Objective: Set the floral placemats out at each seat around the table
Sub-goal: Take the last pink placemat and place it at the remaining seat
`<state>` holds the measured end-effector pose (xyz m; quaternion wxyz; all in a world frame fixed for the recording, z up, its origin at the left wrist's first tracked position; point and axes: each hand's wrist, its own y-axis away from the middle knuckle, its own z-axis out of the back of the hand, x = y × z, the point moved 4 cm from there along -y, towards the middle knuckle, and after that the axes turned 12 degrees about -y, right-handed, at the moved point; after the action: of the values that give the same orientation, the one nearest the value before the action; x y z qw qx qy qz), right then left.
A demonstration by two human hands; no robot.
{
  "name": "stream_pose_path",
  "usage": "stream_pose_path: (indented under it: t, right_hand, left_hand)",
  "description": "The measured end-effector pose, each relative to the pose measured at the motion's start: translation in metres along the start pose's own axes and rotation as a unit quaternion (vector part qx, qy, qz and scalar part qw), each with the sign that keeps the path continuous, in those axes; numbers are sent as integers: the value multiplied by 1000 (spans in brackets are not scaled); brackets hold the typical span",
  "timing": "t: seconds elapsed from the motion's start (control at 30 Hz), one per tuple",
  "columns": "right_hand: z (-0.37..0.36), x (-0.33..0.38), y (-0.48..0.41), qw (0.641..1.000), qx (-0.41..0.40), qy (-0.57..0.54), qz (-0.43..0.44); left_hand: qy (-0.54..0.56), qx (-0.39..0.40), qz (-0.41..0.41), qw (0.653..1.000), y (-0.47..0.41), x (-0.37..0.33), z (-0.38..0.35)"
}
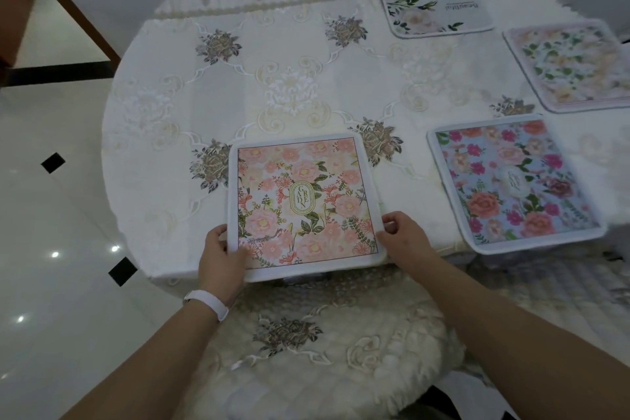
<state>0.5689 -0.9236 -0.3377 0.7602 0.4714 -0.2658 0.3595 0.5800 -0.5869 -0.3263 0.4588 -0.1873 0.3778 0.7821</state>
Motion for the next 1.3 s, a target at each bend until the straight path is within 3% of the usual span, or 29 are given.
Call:
stream_pose_path:
  t: [0.13,0.2,0.3,0.4,0.77,1.07,1.3]
  right_hand:
    - [5,-4,5,997,23,76,13]
    - [6,-2,8,980,31,184,66]
    - [2,-1,16,934,70,321,142]
    - [-2,-5,21,914,116,354,163]
    - [-12,-11,32,905,132,375,153]
    - [-23,-2,37,958,100,252,96]
    - [-28,-3,39,969,80,223,74]
  left_hand:
    - [-47,22,-13,999,4,9,4]
    - [-136,6,-53,989,3,13,7]
    - [-319,23,-155,935,5,17,6]
    - [-384,56,-203,899,11,22,3]
    - [-360,46,-241,900,11,31,7]
    - [-310,39,-247,917,14,28,11]
    - [-309,38,-242,919,17,26,15]
